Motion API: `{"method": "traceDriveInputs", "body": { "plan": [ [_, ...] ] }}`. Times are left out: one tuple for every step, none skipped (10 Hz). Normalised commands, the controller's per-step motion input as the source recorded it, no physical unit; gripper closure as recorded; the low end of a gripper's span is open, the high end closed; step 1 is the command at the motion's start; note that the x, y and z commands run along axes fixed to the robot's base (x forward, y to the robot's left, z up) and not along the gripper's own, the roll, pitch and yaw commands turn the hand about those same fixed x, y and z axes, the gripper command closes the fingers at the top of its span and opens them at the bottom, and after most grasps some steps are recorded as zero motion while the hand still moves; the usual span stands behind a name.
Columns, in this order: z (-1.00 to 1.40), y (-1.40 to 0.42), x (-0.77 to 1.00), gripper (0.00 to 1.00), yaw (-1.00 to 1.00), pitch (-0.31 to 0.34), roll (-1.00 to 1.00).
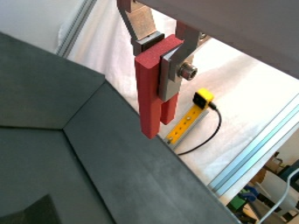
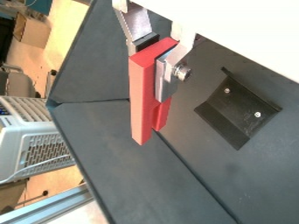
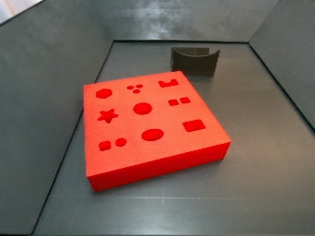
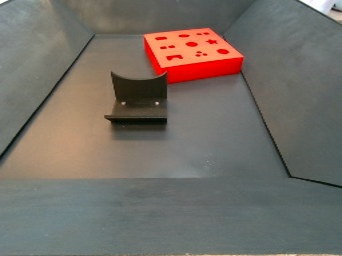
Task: Pick up the double-square object. Move up. Place the double-square object on the fixture. Regrasp the double-square object. Move to above the board. Insert the double-square object.
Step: Move to above the board.
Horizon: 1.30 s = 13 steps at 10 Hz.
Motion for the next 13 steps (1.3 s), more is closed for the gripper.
{"method": "traceDriveInputs", "body": {
  "plan": [
    [0.17, -0.02, 0.04, 1.0, 0.12, 0.148, -0.04],
    [0.01, -1.0, -0.59, 1.0, -0.22, 0.012, -1.0],
    [0.0, -1.0, -0.59, 1.0, -0.22, 0.002, -1.0],
    [0.01, -1.0, -0.63, 1.0, -0.22, -0.015, -1.0],
    [0.0, -1.0, -0.64, 1.0, -0.22, -0.017, -1.0],
    [0.0, -1.0, -0.64, 1.0, -0.23, -0.009, -1.0],
    [0.0, -1.0, -0.65, 1.0, -0.23, 0.004, -1.0],
    [0.0, -1.0, -0.67, 1.0, -0.23, 0.02, -1.0],
    [0.01, -1.0, -0.68, 1.0, -0.22, 0.022, -1.0],
    [0.0, -1.0, -0.71, 1.0, -0.21, 0.023, -1.0],
    [-0.01, -1.0, -0.71, 1.0, -0.21, 0.024, -1.0],
    [0.0, -0.55, -0.43, 1.0, -0.12, 0.005, -0.67],
    [-0.01, -0.39, -0.32, 1.0, -0.09, 0.001, -0.54]
  ]
}}
